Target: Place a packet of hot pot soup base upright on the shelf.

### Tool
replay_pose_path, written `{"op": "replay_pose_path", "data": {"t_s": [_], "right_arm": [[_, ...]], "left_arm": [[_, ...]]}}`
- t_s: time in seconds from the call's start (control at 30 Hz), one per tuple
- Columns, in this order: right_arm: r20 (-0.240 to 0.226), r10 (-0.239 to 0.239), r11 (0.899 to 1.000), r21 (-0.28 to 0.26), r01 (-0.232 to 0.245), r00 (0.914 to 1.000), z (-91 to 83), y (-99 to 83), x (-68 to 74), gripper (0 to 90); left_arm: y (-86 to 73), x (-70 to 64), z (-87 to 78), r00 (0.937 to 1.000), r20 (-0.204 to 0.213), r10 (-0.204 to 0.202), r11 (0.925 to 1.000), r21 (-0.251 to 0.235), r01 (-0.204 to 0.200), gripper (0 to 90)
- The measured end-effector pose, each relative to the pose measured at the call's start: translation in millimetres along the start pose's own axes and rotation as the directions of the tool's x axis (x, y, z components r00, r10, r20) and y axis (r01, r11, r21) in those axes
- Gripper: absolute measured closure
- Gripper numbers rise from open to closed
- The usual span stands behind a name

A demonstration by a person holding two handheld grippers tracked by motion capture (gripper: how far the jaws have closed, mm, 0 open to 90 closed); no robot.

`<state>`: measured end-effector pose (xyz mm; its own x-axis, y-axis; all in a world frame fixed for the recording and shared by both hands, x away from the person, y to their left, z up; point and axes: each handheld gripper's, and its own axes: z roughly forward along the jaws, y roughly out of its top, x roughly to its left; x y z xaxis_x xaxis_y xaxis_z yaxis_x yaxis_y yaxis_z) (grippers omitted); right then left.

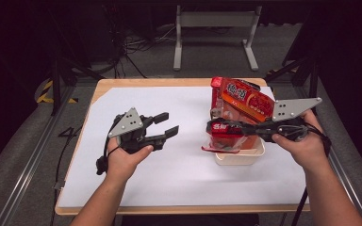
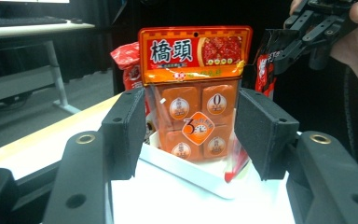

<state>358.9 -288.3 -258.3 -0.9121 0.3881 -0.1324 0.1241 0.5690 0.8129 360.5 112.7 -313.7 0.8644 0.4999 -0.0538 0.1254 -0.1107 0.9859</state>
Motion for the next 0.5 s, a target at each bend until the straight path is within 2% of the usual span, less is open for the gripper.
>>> {"op": "replay_pose_path", "data": {"t_s": [0.23,0.5], "right_arm": [[0.017,0.014,1.0,0.012,-0.014,0.9998,-7.7,-4.2,-4.5,90.0],[0.035,0.016,0.999,0.037,-0.017,0.9993,-15.0,-7.1,-7.7,90.0]], "left_arm": [[0.0,6.5,-6.0,0.9997,-0.023,-0.009,0.9999,0.004,0.01,42.2],[0.2,8.4,-8.1,0.9995,-0.028,-0.01,0.9999,0.003,0.01,42.0]]}}
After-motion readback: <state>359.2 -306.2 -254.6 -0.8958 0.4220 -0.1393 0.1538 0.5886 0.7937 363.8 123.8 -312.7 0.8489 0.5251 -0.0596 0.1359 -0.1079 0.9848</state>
